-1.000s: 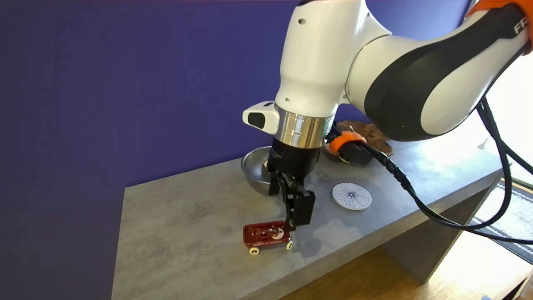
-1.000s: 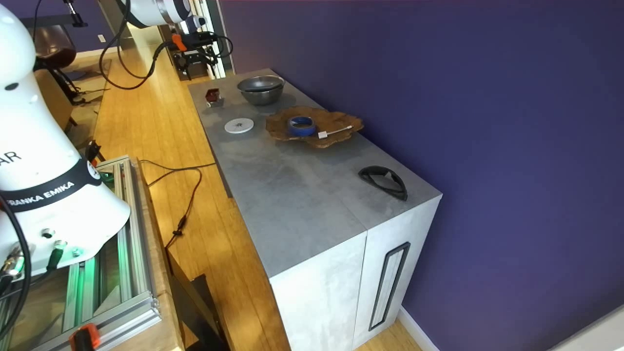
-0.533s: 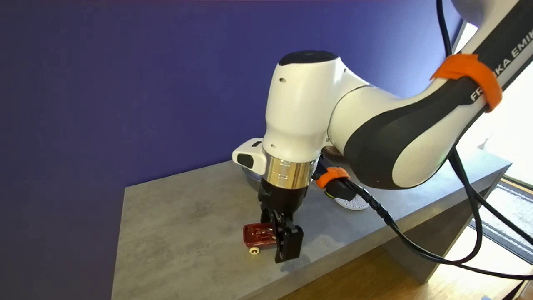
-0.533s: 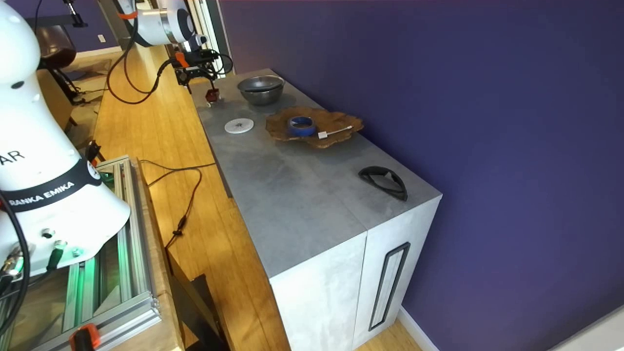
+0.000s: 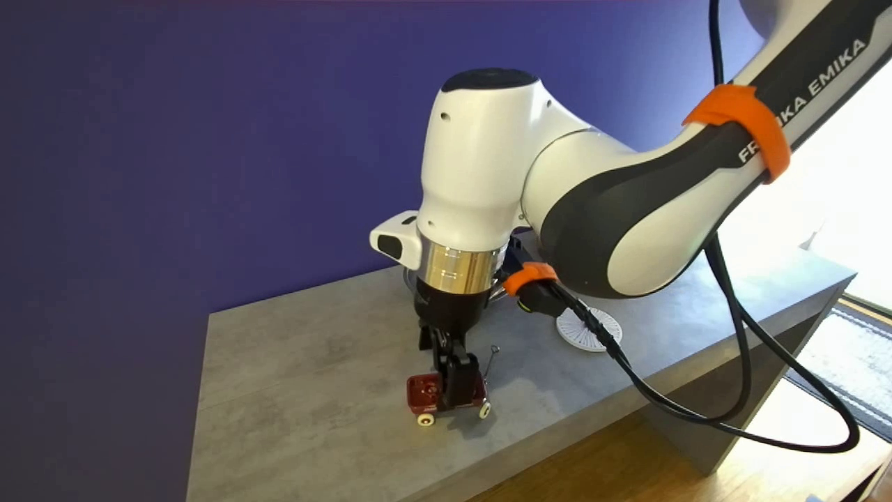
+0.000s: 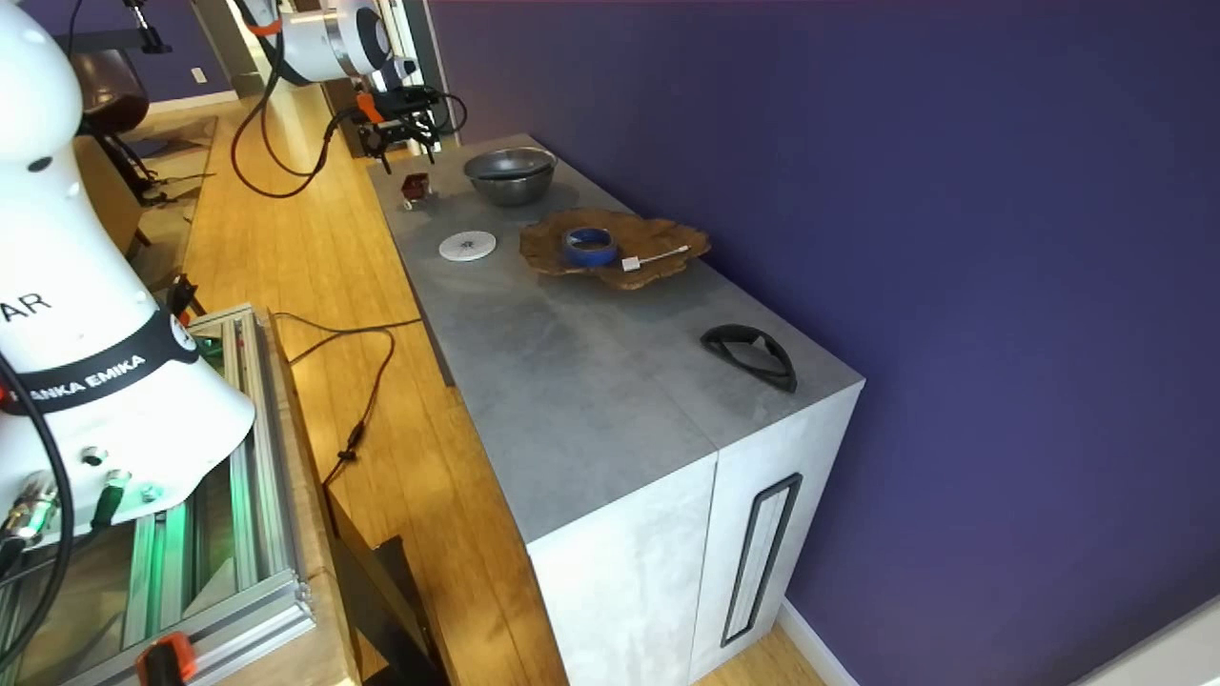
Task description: Put the toy cart on the tray
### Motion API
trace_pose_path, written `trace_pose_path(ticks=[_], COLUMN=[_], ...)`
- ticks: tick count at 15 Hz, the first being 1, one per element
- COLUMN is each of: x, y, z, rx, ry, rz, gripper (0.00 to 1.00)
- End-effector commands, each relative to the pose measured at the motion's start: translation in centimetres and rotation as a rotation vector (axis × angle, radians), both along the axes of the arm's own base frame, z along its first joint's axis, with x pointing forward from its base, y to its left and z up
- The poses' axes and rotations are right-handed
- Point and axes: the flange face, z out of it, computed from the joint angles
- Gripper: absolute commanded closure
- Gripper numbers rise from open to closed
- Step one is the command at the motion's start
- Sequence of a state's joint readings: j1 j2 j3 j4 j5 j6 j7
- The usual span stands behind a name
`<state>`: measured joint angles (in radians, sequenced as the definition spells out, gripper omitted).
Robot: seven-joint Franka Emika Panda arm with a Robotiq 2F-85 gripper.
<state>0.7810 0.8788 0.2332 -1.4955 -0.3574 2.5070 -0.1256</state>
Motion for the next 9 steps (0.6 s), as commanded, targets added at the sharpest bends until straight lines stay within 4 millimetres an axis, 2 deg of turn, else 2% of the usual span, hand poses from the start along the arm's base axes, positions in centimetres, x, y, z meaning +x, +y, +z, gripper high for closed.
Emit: trace_pose_path(ticks=[1,8,9], x=[1.0,1.5,1.5], y=[0.4,0.4,0.4], z=[-1.8,-3.7,-3.8], rx=[-0.026,-0.054,-0.061], ry=[0.019,0.055,0.061], rz=[-0.018,-0.037,-0.042], gripper=[0.0,0.0,0.25])
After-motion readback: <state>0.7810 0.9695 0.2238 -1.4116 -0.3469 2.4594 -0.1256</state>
